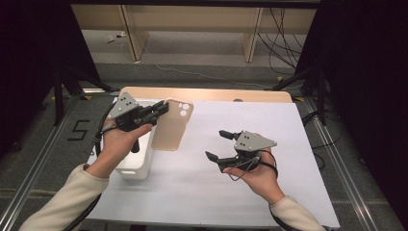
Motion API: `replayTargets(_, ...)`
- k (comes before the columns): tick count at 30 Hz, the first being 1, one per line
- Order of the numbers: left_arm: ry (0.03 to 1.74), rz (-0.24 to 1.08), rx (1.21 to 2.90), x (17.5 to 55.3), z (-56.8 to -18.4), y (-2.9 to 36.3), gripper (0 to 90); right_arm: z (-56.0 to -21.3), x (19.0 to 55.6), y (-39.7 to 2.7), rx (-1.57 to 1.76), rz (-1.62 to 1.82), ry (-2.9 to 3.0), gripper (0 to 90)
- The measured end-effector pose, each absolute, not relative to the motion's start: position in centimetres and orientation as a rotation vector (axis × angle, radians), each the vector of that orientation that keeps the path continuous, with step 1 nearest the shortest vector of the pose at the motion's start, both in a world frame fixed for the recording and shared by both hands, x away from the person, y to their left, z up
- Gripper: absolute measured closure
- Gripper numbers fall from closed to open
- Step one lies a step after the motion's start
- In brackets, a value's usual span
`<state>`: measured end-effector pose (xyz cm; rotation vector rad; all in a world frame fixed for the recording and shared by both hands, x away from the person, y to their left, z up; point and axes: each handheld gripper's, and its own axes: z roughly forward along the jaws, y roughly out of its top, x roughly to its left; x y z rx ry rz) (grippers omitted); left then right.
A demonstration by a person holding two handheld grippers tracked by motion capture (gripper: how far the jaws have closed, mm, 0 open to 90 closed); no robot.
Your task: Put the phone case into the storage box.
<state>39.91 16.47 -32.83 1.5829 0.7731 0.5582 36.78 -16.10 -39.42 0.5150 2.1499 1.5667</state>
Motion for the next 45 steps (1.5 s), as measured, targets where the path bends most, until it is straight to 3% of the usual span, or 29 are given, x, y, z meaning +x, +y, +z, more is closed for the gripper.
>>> replayTargets(6,0.739,0.612,1.58,40.4,-32.6,16.9,82.4,-39.5,36.6,-17.6,0.546,1.563,2.128,20.7)
replayTargets(45,0.774,0.65,1.534,40.7,-31.8,19.0,82.3,-39.6,36.0,-22.0,0.651,1.527,2.038,19.1)
